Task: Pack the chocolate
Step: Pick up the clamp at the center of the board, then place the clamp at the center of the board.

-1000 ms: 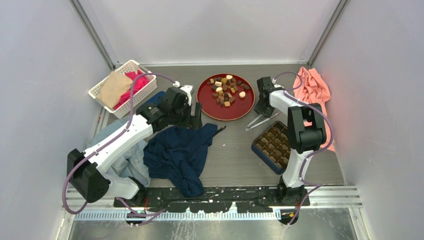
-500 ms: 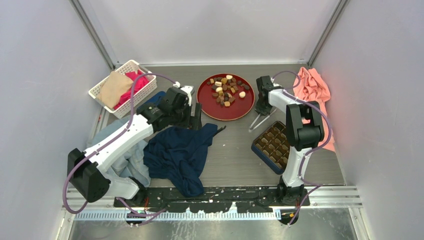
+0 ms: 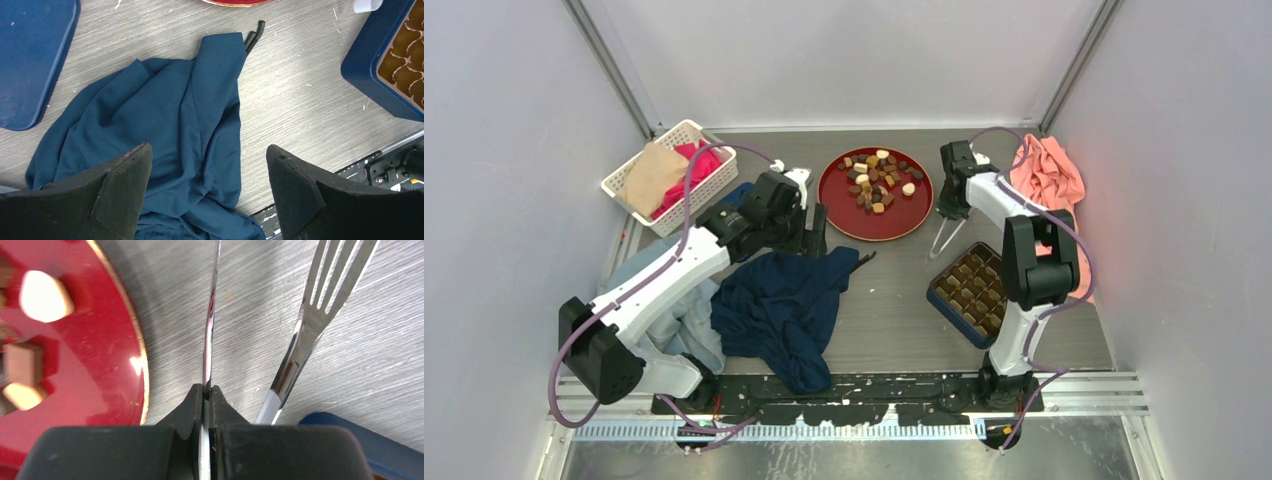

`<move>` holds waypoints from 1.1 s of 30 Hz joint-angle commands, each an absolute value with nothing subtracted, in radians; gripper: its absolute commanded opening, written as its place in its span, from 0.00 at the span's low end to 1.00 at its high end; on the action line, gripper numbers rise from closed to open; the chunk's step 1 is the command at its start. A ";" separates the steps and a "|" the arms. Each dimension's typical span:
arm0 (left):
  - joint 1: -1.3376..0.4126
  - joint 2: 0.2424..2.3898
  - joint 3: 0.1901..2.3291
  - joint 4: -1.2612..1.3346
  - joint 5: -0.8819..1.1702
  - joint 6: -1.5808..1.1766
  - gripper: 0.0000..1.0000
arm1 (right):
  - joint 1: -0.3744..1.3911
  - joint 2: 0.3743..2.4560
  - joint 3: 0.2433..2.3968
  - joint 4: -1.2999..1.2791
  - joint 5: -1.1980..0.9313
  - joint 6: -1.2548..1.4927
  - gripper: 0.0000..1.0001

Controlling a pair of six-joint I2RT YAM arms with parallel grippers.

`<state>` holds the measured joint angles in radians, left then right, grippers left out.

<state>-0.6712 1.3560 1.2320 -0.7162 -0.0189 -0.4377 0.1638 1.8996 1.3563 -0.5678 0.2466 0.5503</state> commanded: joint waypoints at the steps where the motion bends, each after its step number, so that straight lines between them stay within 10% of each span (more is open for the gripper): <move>1: -0.663 1.331 1.288 -0.722 -0.067 -0.410 0.85 | 0.198 1.732 1.376 -0.533 0.212 0.498 0.01; 33: -0.446 1.197 1.196 -0.742 -0.050 -0.434 0.84 | 0.802 1.425 0.933 -0.573 0.170 0.544 0.01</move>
